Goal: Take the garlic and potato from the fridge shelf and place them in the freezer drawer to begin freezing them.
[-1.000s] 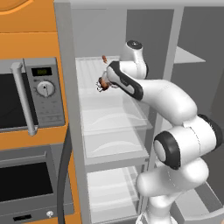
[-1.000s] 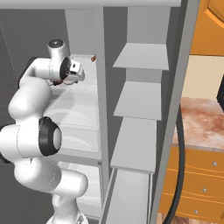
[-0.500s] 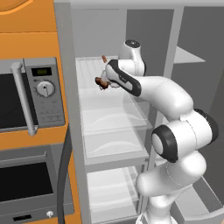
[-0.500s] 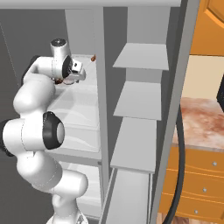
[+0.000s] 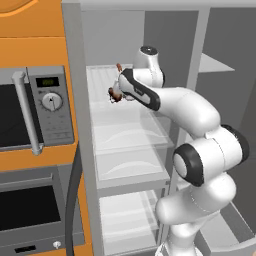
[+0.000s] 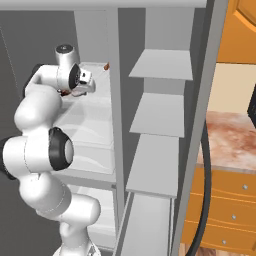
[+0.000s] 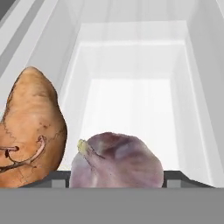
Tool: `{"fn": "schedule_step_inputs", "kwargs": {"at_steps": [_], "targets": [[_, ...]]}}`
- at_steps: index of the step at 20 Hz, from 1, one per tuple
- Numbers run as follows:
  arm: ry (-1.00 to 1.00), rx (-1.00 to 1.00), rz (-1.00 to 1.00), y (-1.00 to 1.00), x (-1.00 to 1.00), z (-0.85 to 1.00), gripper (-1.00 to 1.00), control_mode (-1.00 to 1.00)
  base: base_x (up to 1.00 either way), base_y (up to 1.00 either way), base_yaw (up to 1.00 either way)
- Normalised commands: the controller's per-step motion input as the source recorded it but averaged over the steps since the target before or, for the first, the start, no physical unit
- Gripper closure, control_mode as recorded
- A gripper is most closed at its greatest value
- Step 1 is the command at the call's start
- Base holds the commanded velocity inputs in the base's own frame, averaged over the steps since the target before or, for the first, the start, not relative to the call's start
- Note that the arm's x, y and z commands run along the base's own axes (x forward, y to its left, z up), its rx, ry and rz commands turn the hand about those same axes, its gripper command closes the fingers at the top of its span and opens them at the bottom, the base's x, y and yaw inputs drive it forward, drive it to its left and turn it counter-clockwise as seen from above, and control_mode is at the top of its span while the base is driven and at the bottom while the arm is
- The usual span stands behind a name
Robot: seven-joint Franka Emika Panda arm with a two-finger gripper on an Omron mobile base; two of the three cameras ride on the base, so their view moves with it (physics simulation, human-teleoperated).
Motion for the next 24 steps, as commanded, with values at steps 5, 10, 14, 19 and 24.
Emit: {"fn": "schedule_step_inputs", "kwargs": {"at_steps": [5, 10, 14, 19, 24], "targets": [[-0.29, 0.0, 0.0, -0.13, -0.68, 0.13, 1.0, -1.0, 0.0, 0.0, 0.0], [-0.3, 0.0, 0.0, -0.53, -0.97, 0.25, 1.0, -1.0, 0.0, 0.0, 0.0], [-0.12, 0.0, 0.0, -0.32, -1.0, 0.0, 1.0, -1.0, 0.0, 0.0, 0.0], [-0.05, 0.0, 0.0, -0.18, -0.97, 0.0, 1.0, -1.0, 0.0, 0.0, 0.0], [0.15, 0.0, 0.0, 0.0, -0.27, -0.1, 1.0, -1.0, 0.0, 0.0, 0.0]]}}
